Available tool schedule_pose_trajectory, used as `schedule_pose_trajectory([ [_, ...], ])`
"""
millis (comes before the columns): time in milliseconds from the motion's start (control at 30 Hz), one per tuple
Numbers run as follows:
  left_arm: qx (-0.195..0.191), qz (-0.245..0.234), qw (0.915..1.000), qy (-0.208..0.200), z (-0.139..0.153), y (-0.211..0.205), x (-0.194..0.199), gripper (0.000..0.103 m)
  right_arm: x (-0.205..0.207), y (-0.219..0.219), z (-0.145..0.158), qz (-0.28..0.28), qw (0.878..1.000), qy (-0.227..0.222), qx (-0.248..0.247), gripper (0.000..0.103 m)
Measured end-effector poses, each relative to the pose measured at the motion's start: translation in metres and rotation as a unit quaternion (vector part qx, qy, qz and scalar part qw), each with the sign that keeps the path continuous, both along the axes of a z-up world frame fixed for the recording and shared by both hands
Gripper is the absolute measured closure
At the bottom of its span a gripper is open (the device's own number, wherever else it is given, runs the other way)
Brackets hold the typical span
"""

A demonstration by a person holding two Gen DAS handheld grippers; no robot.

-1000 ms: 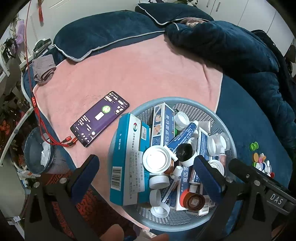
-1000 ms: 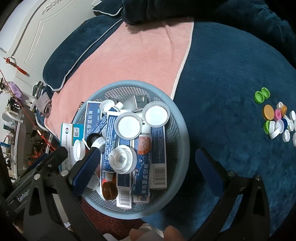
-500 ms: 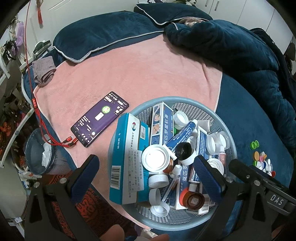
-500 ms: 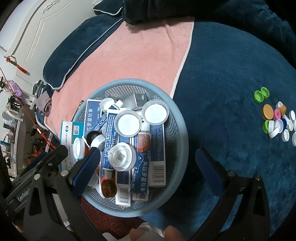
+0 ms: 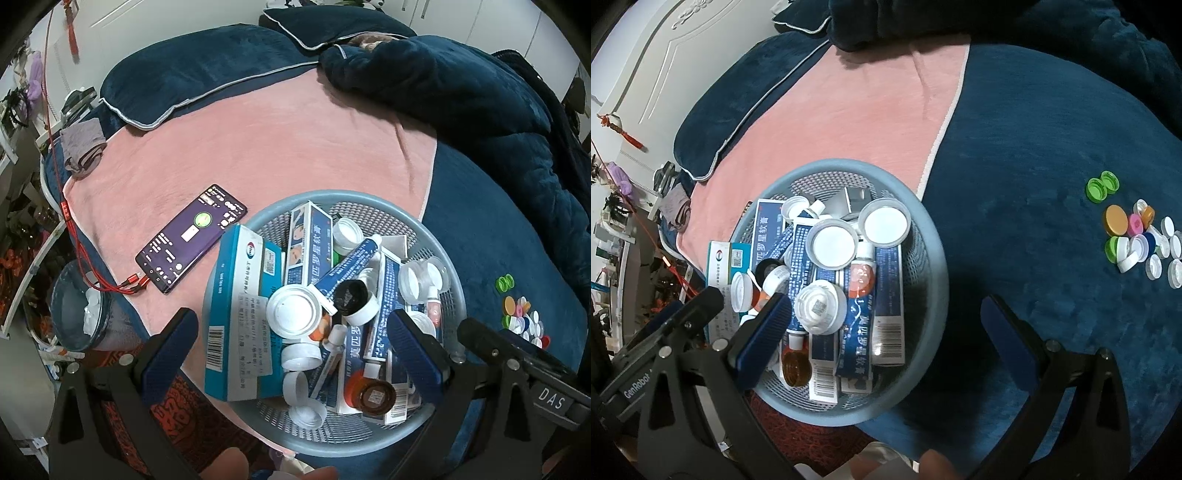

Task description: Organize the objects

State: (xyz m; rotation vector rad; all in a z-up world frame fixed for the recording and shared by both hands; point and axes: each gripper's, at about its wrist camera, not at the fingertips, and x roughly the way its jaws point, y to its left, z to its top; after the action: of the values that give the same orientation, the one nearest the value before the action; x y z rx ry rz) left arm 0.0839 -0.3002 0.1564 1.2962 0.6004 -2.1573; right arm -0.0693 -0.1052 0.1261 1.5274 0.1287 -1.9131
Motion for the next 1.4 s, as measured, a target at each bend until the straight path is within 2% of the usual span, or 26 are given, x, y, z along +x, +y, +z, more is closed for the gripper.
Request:
schedule_pose_trajectory([
  [1400, -0.018, -0.051, 0.9985, -0.012, 0.007, 0.059, -0.034, 0.001, -0.021, 0.058, 0.011, -0.039, 0.999, 0.007, -0.002, 0.0],
])
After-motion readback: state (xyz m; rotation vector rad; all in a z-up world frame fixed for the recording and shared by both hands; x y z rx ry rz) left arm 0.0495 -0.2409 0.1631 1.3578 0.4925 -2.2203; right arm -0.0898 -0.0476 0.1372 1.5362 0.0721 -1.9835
